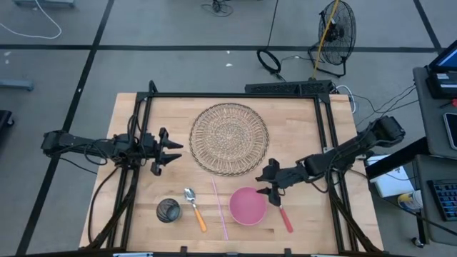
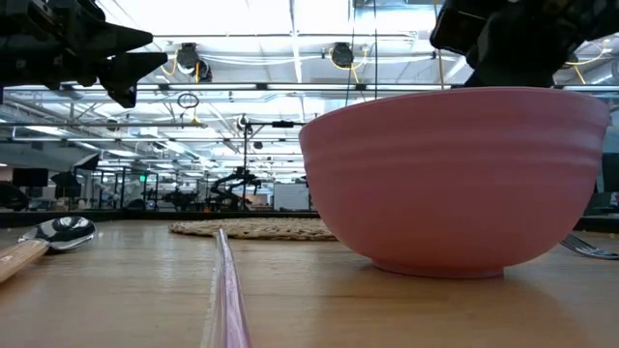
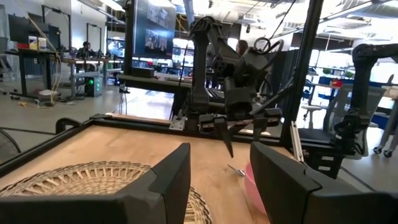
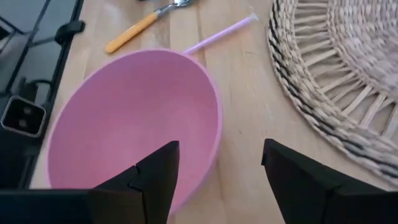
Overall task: Pick & Place Utensil
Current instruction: Put the pink bowl on the middle left of the brown placemat
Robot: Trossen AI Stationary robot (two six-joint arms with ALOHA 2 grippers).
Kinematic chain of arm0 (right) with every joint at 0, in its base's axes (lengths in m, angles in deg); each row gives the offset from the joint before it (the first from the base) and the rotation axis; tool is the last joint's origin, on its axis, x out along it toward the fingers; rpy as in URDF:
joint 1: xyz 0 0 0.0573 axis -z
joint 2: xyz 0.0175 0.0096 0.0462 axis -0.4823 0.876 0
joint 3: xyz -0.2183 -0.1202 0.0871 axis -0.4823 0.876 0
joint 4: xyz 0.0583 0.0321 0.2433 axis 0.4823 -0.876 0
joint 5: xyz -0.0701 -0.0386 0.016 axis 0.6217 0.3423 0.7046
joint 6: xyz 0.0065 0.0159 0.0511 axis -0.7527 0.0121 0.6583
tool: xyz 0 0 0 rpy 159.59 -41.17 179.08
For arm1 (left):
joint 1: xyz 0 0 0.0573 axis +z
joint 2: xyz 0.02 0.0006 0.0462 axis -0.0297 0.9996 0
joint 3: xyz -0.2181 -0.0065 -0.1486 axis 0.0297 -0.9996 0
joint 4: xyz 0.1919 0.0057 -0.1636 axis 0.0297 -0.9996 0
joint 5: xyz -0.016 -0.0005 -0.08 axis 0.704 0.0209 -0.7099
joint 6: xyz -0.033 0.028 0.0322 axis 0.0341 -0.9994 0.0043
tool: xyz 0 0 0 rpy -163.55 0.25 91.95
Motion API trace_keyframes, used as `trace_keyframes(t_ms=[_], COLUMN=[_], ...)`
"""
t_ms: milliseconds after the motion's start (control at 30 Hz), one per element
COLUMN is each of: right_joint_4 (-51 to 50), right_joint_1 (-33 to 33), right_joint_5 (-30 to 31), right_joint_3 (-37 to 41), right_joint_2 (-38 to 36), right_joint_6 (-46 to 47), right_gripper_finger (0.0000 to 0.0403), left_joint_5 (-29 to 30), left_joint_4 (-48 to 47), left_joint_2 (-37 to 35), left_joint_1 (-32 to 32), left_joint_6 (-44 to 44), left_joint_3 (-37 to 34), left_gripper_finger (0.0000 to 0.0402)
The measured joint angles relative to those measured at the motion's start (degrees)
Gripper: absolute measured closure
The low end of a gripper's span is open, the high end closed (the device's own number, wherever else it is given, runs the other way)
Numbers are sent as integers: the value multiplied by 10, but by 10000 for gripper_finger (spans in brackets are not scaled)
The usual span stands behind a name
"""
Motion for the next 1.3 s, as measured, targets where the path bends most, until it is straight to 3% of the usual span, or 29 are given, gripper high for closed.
trace_keyframes(t_ms=[367, 767, 1300], right_joint_4=[6, 18, 1], right_joint_1=[-12, -11, 18], right_joint_5=[-21, -31, -32], right_joint_3=[-3, -3, -3], right_joint_2=[46, 64, 64], right_joint_6=[80, 76, 80], right_gripper_finger=[207, 240, 358], left_joint_5=[-1, -1, 2], left_joint_4=[0, 0, 0], left_joint_2=[0, 0, 0], left_joint_1=[0, 0, 0], left_joint_6=[-5, -5, -10], left_joint_3=[0, 0, 0], left_gripper_finger=[231, 231, 231])
